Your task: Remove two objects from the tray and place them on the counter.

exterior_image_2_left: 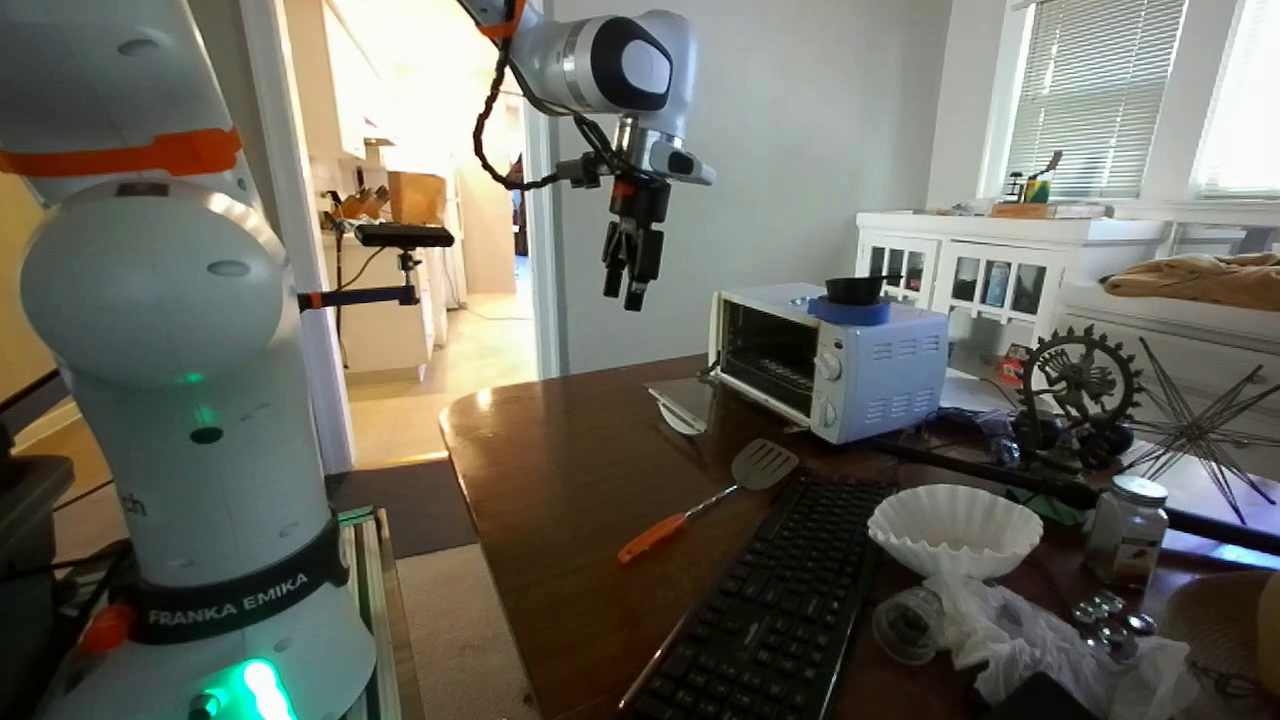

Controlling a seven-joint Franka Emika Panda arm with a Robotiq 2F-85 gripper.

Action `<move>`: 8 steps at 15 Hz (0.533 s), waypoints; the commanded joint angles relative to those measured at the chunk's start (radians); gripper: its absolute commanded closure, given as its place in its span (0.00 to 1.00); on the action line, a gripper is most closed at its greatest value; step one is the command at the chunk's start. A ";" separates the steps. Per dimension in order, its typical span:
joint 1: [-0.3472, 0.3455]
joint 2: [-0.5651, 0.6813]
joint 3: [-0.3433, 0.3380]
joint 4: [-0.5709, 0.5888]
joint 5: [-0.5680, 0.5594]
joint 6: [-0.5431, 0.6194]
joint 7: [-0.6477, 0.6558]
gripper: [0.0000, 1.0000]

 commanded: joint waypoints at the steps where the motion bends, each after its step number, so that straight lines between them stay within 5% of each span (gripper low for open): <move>1: -0.031 -0.016 -0.060 0.002 -0.039 0.019 0.002 0.00; 8: -0.158 -0.075 -0.235 -0.010 -0.071 0.035 -0.091 0.00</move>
